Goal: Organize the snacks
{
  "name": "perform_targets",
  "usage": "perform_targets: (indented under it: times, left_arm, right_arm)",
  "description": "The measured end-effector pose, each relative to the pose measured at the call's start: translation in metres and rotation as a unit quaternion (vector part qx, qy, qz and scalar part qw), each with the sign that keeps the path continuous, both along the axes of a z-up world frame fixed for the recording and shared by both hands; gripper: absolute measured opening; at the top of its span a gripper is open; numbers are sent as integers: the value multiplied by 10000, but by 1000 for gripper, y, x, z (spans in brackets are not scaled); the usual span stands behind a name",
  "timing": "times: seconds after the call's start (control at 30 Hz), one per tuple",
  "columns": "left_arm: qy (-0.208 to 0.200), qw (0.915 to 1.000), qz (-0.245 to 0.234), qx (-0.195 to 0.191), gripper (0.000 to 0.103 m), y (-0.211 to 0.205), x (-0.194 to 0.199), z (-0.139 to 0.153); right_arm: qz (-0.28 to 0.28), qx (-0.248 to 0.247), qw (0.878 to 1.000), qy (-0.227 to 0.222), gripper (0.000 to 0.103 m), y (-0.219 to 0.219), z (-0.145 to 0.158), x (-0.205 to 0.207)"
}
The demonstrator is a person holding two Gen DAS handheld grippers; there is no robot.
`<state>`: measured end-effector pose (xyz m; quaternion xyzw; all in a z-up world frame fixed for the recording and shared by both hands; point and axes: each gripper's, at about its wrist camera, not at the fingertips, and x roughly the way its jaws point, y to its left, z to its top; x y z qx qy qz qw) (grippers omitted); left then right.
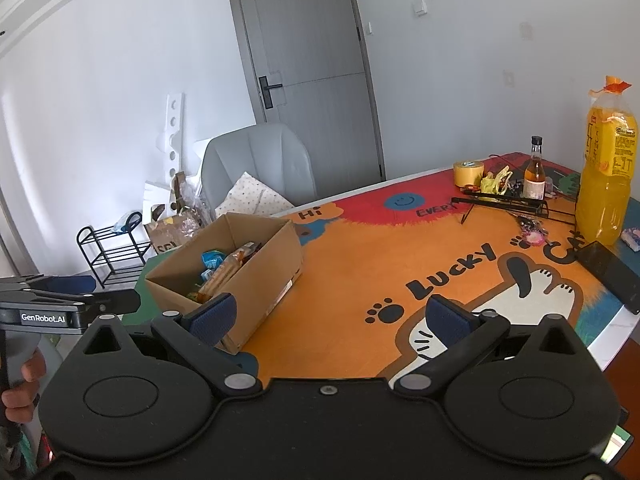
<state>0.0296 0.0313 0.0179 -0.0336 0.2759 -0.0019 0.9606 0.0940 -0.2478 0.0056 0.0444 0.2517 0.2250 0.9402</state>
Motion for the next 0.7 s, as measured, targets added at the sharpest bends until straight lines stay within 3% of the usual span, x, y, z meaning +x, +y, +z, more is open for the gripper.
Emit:
perform_targets:
  times: [0.7]
  left_arm:
    - [-52,10000,-63,11,103,-6,1,-1]
  right_arm:
    - [-104,16,9999,-2,103,7,-6,-1]
